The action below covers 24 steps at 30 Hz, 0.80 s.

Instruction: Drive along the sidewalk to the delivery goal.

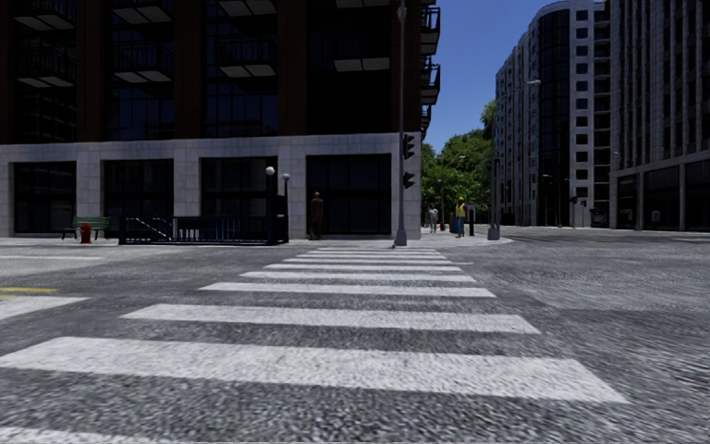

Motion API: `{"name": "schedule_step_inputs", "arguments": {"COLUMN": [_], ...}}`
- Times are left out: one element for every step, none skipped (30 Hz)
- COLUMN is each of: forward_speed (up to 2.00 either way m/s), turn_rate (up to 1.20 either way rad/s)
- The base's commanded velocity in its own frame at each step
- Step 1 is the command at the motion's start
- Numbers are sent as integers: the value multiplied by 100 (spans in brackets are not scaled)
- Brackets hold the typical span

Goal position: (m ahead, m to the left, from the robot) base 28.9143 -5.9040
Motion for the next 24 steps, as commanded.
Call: {"name": "schedule_step_inputs", "arguments": {"forward_speed": [200,200,200,200,200,200,200,200,200,200,200,200,200,200,200,200,200,200,200,200,200,200,200,200], "turn_rate": [0,0,0,0,0,0,0,0,0,0,0,0,0,0,0,0,0,0,0,0,0,0,0,0]}}
